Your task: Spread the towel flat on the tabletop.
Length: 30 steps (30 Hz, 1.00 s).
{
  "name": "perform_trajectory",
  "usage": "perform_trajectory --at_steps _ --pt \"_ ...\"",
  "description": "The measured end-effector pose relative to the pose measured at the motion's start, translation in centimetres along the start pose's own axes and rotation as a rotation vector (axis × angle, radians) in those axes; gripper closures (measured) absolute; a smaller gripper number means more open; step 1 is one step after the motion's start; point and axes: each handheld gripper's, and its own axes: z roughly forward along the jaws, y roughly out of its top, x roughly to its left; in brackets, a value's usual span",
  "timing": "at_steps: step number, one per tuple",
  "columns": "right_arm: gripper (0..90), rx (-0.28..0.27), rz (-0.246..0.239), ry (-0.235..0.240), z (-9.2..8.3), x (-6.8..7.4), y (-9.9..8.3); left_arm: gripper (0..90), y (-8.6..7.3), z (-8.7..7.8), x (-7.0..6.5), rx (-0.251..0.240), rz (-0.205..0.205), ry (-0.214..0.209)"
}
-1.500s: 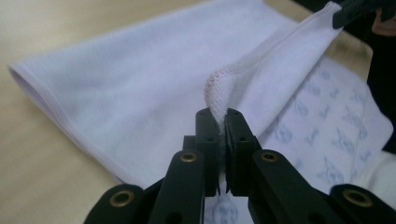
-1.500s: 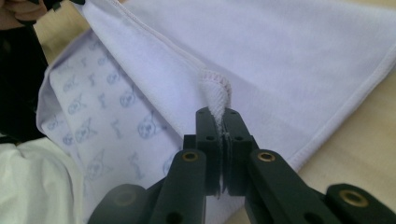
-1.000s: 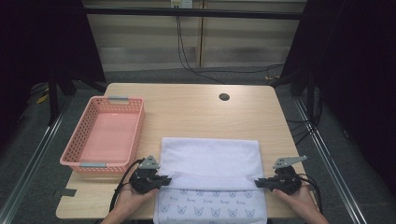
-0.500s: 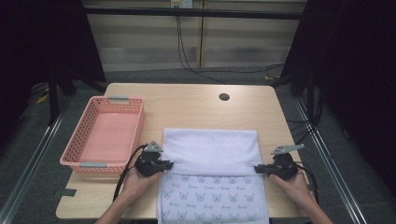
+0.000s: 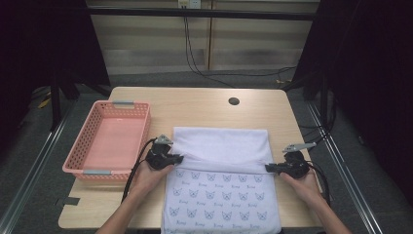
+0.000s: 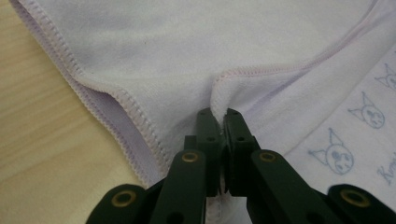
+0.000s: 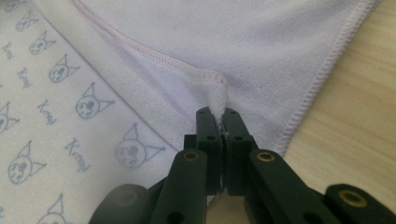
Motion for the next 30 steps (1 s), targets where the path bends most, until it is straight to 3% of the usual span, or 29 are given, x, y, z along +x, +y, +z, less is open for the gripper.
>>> perform_trajectory --at_steps 7,11,16,23,27,30 --pt "88.2 -0.006 0.000 -0.036 0.8 -1.4 1.5 87.2 1.8 1.4 1.7 -0.005 -0.020 0.009" --pt "88.2 -0.016 0.027 -0.037 1.0 -2.5 2.0 87.3 2.5 2.0 2.1 0.000 -0.014 0.019" --pt "88.2 -0.007 0.024 -0.062 1.4 -3.1 2.9 87.3 3.3 2.7 2.6 -0.004 -0.029 0.029" --pt "88.2 -0.029 0.066 -0.053 2.0 -4.7 3.6 87.3 4.4 3.5 3.9 -0.007 -0.041 0.018" --pt "88.2 -0.016 0.052 -0.071 2.3 -5.0 4.3 87.3 4.8 3.8 4.3 -0.007 -0.055 0.017" --pt "88.2 -0.028 0.069 -0.069 2.7 -5.5 4.7 87.3 4.9 3.9 4.7 -0.006 -0.049 0.016"
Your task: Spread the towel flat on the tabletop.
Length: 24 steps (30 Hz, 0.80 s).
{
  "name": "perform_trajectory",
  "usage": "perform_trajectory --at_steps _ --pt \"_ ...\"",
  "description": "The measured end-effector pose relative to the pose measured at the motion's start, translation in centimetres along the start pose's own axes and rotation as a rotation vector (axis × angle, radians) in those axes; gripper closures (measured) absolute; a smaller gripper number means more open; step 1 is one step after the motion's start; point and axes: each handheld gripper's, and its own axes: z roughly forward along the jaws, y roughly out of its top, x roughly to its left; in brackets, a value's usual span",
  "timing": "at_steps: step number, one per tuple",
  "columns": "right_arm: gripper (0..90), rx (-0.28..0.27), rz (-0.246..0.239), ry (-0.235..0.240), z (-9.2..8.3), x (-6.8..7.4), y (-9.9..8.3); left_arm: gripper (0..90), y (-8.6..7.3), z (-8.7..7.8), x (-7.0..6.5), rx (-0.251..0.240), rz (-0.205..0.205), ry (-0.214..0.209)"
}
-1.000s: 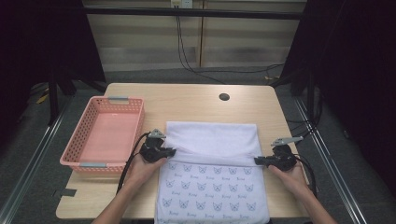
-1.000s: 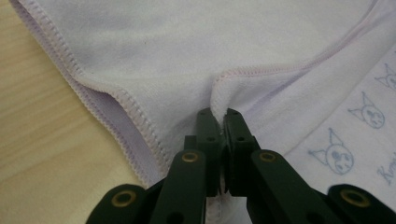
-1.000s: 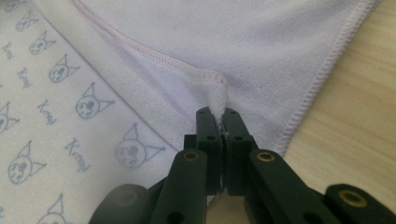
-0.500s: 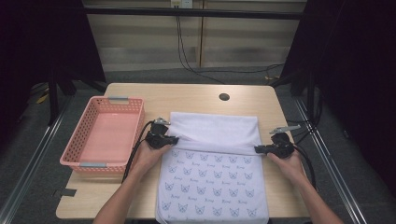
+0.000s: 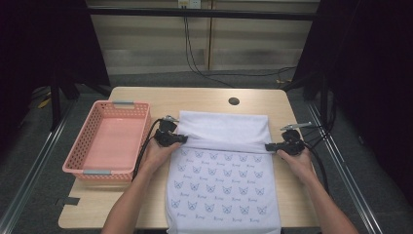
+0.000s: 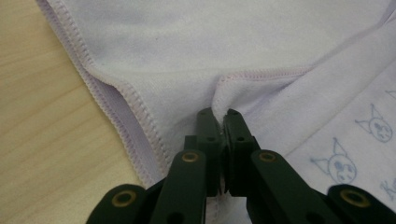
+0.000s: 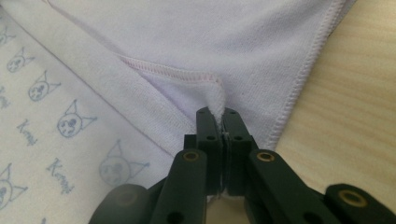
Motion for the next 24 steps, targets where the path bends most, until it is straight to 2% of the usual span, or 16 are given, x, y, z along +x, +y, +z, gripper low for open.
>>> perform_trajectory --at_steps 1,3,4,5,9,10,12,14,16,19,21,22,23,24 --pt "88.2 -0.004 0.009 0.006 0.1 -0.2 0.0 87.3 0.0 0.1 0.1 -0.012 -0.011 0.000" --pt "88.2 -0.017 0.029 0.016 0.2 -0.5 0.1 87.3 0.3 0.2 0.4 -0.002 -0.010 -0.002" --pt "88.2 -0.020 0.030 0.012 0.4 -0.6 0.3 87.3 0.4 0.4 0.4 -0.009 -0.014 0.002" --pt "88.2 -0.019 0.030 0.008 0.5 -0.7 0.5 87.3 0.6 0.4 0.6 0.001 0.004 0.012" --pt "88.2 -0.022 0.038 -0.019 1.3 -1.2 1.5 87.3 1.0 0.7 1.2 -0.007 -0.022 0.022" --pt "88.3 -0.023 0.044 -0.020 1.5 -1.3 1.8 87.3 1.2 0.8 1.4 -0.005 -0.014 0.024" --pt "88.3 -0.039 0.033 -0.041 1.9 -1.4 2.2 87.3 1.5 1.0 1.8 -0.007 -0.020 0.027" --pt "88.3 -0.049 0.045 -0.054 2.3 -1.6 2.5 87.3 1.8 1.3 2.2 -0.011 -0.035 0.031" --pt "88.3 -0.056 0.059 -0.063 2.6 -1.8 2.9 87.3 2.2 1.5 2.4 -0.007 -0.030 0.045" --pt "88.3 -0.069 0.049 -0.112 3.1 -1.8 3.4 87.3 2.7 1.9 2.4 -0.013 -0.042 0.060" --pt "88.3 -0.090 0.072 -0.109 3.2 -1.9 3.3 87.3 2.5 1.7 2.6 -0.011 -0.050 0.054" --pt "88.3 -0.100 0.068 -0.103 3.2 -2.0 3.2 87.3 2.5 1.7 2.3 -0.024 -0.061 0.055" --pt "88.3 -0.102 0.065 -0.093 3.1 -2.0 3.2 87.3 2.5 1.5 2.3 -0.006 -0.035 0.056" --pt "88.3 -0.102 0.065 -0.093 3.1 -2.0 3.2 87.3 2.5 1.5 2.3 -0.006 -0.035 0.056"
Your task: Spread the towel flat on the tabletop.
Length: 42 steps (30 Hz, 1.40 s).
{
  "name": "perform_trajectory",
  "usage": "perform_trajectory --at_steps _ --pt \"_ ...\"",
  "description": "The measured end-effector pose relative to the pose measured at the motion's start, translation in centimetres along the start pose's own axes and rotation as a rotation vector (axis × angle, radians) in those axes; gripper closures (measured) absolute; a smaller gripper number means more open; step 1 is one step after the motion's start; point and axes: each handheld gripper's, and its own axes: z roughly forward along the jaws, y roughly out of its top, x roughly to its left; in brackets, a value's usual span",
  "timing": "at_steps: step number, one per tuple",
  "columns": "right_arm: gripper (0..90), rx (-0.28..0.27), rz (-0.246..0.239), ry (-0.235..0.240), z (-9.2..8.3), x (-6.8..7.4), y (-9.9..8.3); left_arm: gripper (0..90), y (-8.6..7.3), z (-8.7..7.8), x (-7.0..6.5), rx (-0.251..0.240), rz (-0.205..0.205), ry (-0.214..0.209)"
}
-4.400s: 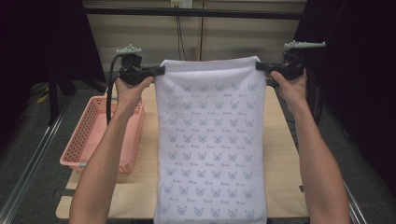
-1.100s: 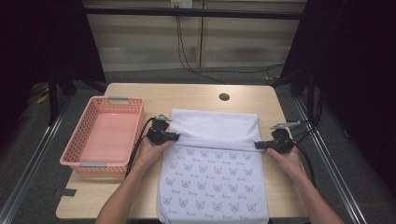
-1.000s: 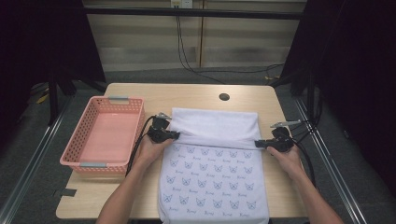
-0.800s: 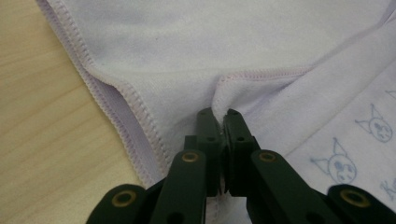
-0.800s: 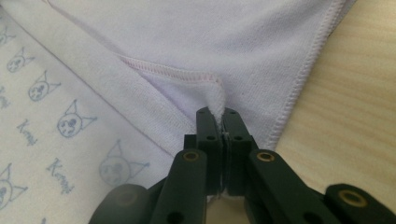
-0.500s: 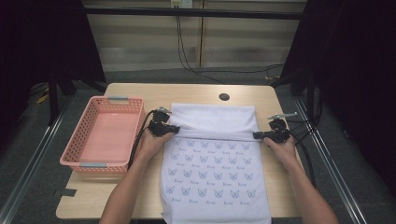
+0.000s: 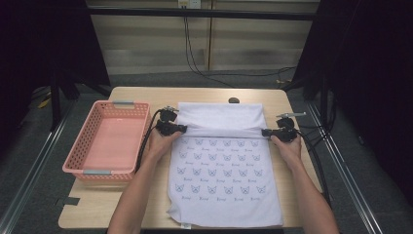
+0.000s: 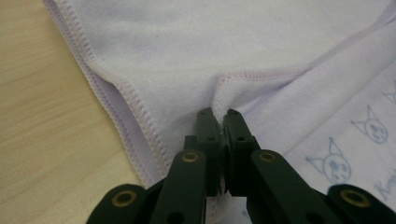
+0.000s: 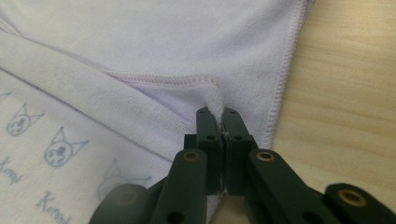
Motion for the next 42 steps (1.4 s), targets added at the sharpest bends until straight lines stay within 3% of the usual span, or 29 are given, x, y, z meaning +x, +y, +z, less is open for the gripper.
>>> perform_trajectory --at_steps 1,3,4,5,6,7,9,10,12,13,14,15,16,18,19,20,23,25,26,27,29,31,32,34,35,36,37,38,42 --pt "88.3 -0.003 -0.008 0.001 -0.2 0.1 0.1 87.3 0.2 -0.7 -0.4 -0.017 0.017 0.002" --pt "88.3 -0.083 -0.015 0.049 -2.3 0.3 0.9 87.3 0.5 -1.7 -0.9 -0.052 0.019 -0.010" --pt "88.3 -0.083 -0.015 0.049 -2.3 0.3 0.9 87.3 0.7 -2.4 -1.2 -0.069 0.030 -0.014" --pt "88.3 -0.124 -0.018 0.076 -3.8 0.3 1.5 87.3 1.0 -3.8 -1.9 -0.109 0.040 -0.033" --pt "88.2 -0.127 -0.032 0.077 -4.3 0.3 1.7 87.2 1.0 -3.8 -1.9 -0.109 0.040 -0.033" --pt "88.2 -0.134 -0.035 0.084 -5.1 0.4 1.9 87.2 1.1 -5.4 -3.1 -0.147 0.043 -0.048" --pt "88.2 -0.157 -0.049 0.094 -6.5 0.6 2.0 87.2 1.0 -7.0 -4.7 -0.179 0.070 -0.070" --pt "88.2 -0.157 -0.049 0.094 -6.5 0.6 2.0 87.2 1.0 -7.0 -4.7 -0.179 0.070 -0.070" --pt "88.2 -0.164 -0.099 0.093 -8.9 1.4 2.0 87.2 1.1 -8.2 -5.8 -0.178 0.115 -0.077" --pt "88.2 -0.172 -0.107 0.098 -9.6 1.6 2.0 87.2 1.2 -9.6 -6.2 -0.201 0.120 -0.089" --pt "88.2 -0.182 -0.113 0.107 -10.4 1.9 1.9 87.1 1.2 -9.6 -6.2 -0.201 0.120 -0.089" --pt "88.2 -0.194 -0.124 0.119 -11.3 2.2 1.9 87.1 1.3 -11.4 -6.6 -0.251 0.108 -0.119" --pt "88.2 -0.194 -0.124 0.119 -11.3 2.2 1.9 87.2 1.3 -11.4 -6.6 -0.251 0.108 -0.119" --pt "88.2 -0.213 -0.148 0.151 -13.4 3.3 1.7 87.1 1.3 -13.7 -7.6 -0.271 0.152 -0.124" --pt "88.2 -0.225 -0.150 0.163 -13.9 3.5 1.6 87.2 1.3 -13.7 -7.6 -0.271 0.152 -0.124" --pt "88.2 -0.240 -0.145 0.183 -14.7 3.9 1.3 87.2 1.0 -15.0 -8.3 -0.281 0.175 -0.137" --pt "88.2 -0.251 -0.155 0.190 -15.7 4.4 1.0 87.2 0.6 -16.2 -8.9 -0.294 0.197 -0.140" --pt "88.2 -0.257 -0.185 0.204 -17.4 5.6 0.1 87.2 -0.1 -17.8 -9.9 -0.314 0.217 -0.139" --pt "88.1 -0.254 -0.197 0.207 -18.0 6.1 -0.2 87.1 -0.1 -17.8 -9.9 -0.314 0.217 -0.139" --pt "88.2 -0.264 -0.207 0.215 -18.7 6.8 -0.8 87.1 -1.4 -18.8 -10.5 -0.334 0.219 -0.150" --pt "88.2 -0.261 -0.219 0.222 -19.1 7.2 -1.3 87.1 -2.3 -19.2 -10.8 -0.333 0.222 -0.160" --pt "88.1 -0.244 -0.231 0.238 -19.8 8.2 -3.1 87.0 -5.0 -19.4 -11.4 -0.304 0.240 -0.164" --pt "87.9 -0.193 -0.260 0.244 -19.7 9.1 -5.3 86.5 -7.4 -19.0 -11.7 -0.269 0.238 -0.187" --pt "87.8 -0.145 -0.263 0.263 -19.1 9.4 -7.4 86.1 -10.0 -18.0 -11.9 -0.210 0.229 -0.207" --pt "87.8 -0.145 -0.263 0.263 -19.1 9.4 -7.4 86.1 -10.0 -18.0 -11.9 -0.210 0.229 -0.207" --pt "87.3 -0.087 -0.259 0.280 -18.1 9.7 -10.0 85.6 -11.5 -17.3 -12.1 -0.161 0.237 -0.208" --pt "86.9 -0.063 -0.258 0.290 -17.8 9.8 -10.8 85.3 -13.3 -16.4 -12.2 -0.102 0.236 -0.228" --pt "86.8 -0.025 -0.267 0.289 -17.4 9.9 -11.8 85.1 -13.8 -16.2 -12.2 -0.080 0.236 -0.235" --pt "86.4 0.038 -0.283 0.298 -17.1 10.7 -13.4 85.0 -16.0 -16.5 -12.6 -0.037 0.251 -0.248"
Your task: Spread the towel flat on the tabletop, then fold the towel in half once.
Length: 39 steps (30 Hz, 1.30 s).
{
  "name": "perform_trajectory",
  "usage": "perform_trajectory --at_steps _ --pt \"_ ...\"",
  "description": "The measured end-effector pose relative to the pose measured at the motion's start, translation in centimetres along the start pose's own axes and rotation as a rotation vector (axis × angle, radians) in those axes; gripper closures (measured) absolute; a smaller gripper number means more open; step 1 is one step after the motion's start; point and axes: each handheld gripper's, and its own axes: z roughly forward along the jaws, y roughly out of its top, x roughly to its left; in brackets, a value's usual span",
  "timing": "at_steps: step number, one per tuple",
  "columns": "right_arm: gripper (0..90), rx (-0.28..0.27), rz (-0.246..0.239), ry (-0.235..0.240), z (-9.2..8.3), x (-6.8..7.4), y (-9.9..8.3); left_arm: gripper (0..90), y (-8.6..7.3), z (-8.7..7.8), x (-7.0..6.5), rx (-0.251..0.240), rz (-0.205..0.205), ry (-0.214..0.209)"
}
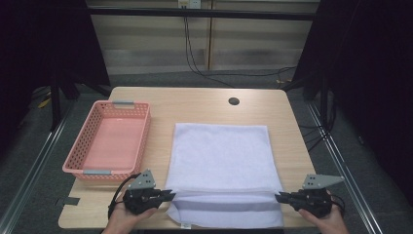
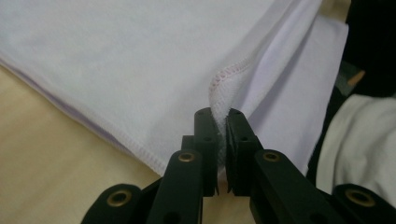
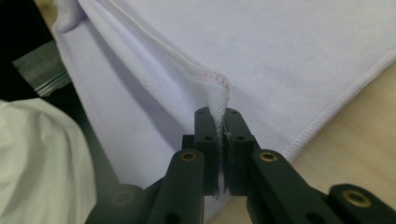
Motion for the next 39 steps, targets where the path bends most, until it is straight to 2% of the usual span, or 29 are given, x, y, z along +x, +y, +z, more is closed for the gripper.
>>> perform_trajectory --at_steps 2,3,5,6,7,8,9,11,12,13,14,15,16,17,18,19,20,21,22,23,24,26,27,31,32,36,37,38,39 --pt "82.5 0.018 -0.015 0.016 -0.3 0.9 -0.3 83.1 -0.4 -0.2 -0.2 0.007 0.001 -0.009" --pt "79.2 0.049 -0.024 0.032 -0.4 1.4 -0.4 82.6 -0.8 -0.5 -0.4 0.019 0.006 -0.026" --pt "76.0 0.075 -0.028 0.048 -0.5 1.7 -0.5 80.9 -1.2 -1.1 -0.4 0.033 0.012 -0.039" --pt "72.4 0.087 -0.047 0.058 -0.8 2.3 -0.8 75.5 -1.5 -1.5 -0.3 0.022 0.001 -0.080" --pt "71.2 0.085 -0.046 0.062 -1.0 2.4 -0.8 75.3 -1.7 -2.4 -0.2 -0.014 -0.012 -0.120" --pt "70.0 0.075 -0.046 0.053 -1.2 2.5 -0.9 73.6 -1.7 -2.4 -0.2 -0.014 -0.012 -0.120" --pt "66.7 0.044 -0.039 0.053 -1.4 2.5 -0.9 69.3 -1.7 -2.9 0.0 -0.062 -0.034 -0.153" --pt "63.8 0.023 -0.028 0.049 -1.5 2.4 -0.8 63.8 -1.3 -3.0 0.1 -0.068 -0.031 -0.139" --pt "59.5 -0.056 -0.003 0.028 -1.7 1.9 -0.3 62.6 -0.7 -2.9 0.4 -0.066 -0.023 -0.093" --pt "58.8 -0.076 0.005 0.028 -1.7 1.6 -0.1 62.9 0.2 -2.2 1.1 -0.076 -0.035 -0.062" --pt "57.5 -0.074 0.007 0.004 -1.4 1.3 0.2 62.8 0.7 -1.5 1.6 -0.074 -0.044 -0.046" --pt "57.5 -0.074 0.007 0.004 -1.4 1.3 0.2 62.8 0.7 -1.5 1.6 -0.074 -0.044 -0.046" --pt "55.6 -0.073 0.006 -0.044 -0.1 0.1 1.1 62.6 1.4 -0.3 2.2 -0.064 -0.064 -0.047" --pt "55.6 -0.073 0.006 -0.044 -0.1 0.1 1.1 62.6 1.8 0.5 2.6 -0.044 -0.067 -0.057" --pt "55.9 -0.060 0.022 -0.039 0.5 -0.5 1.5 62.0 2.6 1.9 3.0 -0.014 -0.044 -0.016" --pt "56.4 -0.034 0.008 -0.061 1.5 -1.6 2.0 62.0 3.0 2.8 3.4 0.008 -0.035 -0.002" --pt "55.2 0.006 0.025 -0.088 3.2 -3.3 2.9 62.0 3.8 4.7 4.7 0.061 -0.061 0.015" --pt "54.5 0.011 0.033 -0.095 3.7 -3.9 3.1 62.0 4.1 5.5 5.2 0.081 -0.060 0.030" --pt "52.2 0.021 0.039 -0.113 4.4 -4.6 3.4 62.0 4.1 5.5 5.2 0.081 -0.060 0.030" --pt "52.2 0.021 0.039 -0.113 4.4 -4.6 3.4 62.0 4.3 6.4 5.8 0.103 -0.052 0.056" --pt "52.1 0.063 0.022 -0.143 5.7 -5.5 3.8 63.5 4.1 7.4 6.4 0.105 -0.086 0.079" --pt "52.0 0.075 0.022 -0.142 6.1 -5.7 3.8 64.8 4.1 7.5 6.4 0.099 -0.092 0.077" --pt "52.4 0.111 0.005 -0.154 7.0 -6.1 3.6 65.3 4.0 7.4 6.1 0.108 -0.068 0.079" --pt "54.3 0.118 -0.024 -0.172 6.9 -5.8 3.2 66.4 3.4 7.2 5.5 0.089 -0.048 0.097" --pt "54.3 0.130 -0.053 -0.192 6.4 -5.2 2.6 66.3 3.1 6.9 4.6 0.102 -0.026 0.088" --pt "54.3 0.144 -0.047 -0.175 5.0 -4.5 1.5 66.1 2.5 6.5 2.7 0.120 -0.009 0.047" --pt "54.2 0.154 -0.044 -0.171 4.7 -4.1 1.2 65.9 2.5 6.5 2.7 0.120 -0.009 0.047" --pt "54.2 0.170 -0.052 -0.160 4.2 -3.7 0.9 63.6 2.3 6.0 1.9 0.145 -0.015 0.003" --pt "54.1 0.185 -0.051 -0.156 4.0 -3.4 0.8 63.1 2.3 5.9 1.5 0.143 -0.003 -0.001"
